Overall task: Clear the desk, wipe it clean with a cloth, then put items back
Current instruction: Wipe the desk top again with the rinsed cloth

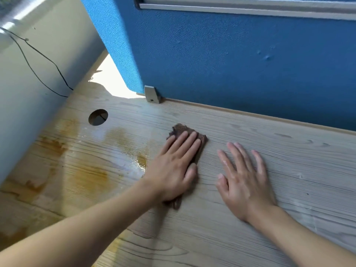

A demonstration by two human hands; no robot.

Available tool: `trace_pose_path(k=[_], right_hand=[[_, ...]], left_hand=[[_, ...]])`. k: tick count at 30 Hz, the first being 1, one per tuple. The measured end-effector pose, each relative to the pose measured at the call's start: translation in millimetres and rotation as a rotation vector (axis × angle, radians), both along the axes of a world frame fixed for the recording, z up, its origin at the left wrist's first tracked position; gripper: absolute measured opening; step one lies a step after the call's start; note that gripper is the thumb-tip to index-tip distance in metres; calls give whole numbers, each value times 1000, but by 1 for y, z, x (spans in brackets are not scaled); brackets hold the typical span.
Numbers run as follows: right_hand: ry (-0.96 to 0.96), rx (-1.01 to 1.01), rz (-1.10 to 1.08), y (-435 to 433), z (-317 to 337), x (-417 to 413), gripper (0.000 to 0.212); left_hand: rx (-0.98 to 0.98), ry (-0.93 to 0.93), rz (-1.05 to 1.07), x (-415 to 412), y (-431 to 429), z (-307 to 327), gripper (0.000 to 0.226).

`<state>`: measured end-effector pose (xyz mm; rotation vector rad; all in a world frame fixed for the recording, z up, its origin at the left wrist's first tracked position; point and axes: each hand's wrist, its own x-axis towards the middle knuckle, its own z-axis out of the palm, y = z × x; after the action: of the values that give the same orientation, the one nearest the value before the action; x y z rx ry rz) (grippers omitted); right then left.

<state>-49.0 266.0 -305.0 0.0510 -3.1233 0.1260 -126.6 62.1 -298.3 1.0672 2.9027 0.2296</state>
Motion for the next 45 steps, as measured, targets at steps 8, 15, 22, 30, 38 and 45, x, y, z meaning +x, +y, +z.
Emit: trace_pose_path(k=[8, 15, 22, 30, 38, 45], right_hand=[[34, -32, 59, -45, 7, 10, 62], [8, 4, 104, -61, 2, 16, 62], [7, 7, 102, -62, 3, 15, 64], [10, 16, 104, -62, 1, 15, 65], [-7, 31, 94, -63, 1, 14, 63], [-10, 30, 94, -63, 1, 14, 64]], left_hand=[[-5, -24, 299, -78, 1, -4, 69], [36, -32, -70, 30, -24, -1, 67], [10, -20, 245, -69, -24, -4, 67], [10, -24, -157, 27, -45, 1, 66], [4, -25, 319, -88, -32, -3, 68], [-39, -20, -121, 22, -55, 1, 67]])
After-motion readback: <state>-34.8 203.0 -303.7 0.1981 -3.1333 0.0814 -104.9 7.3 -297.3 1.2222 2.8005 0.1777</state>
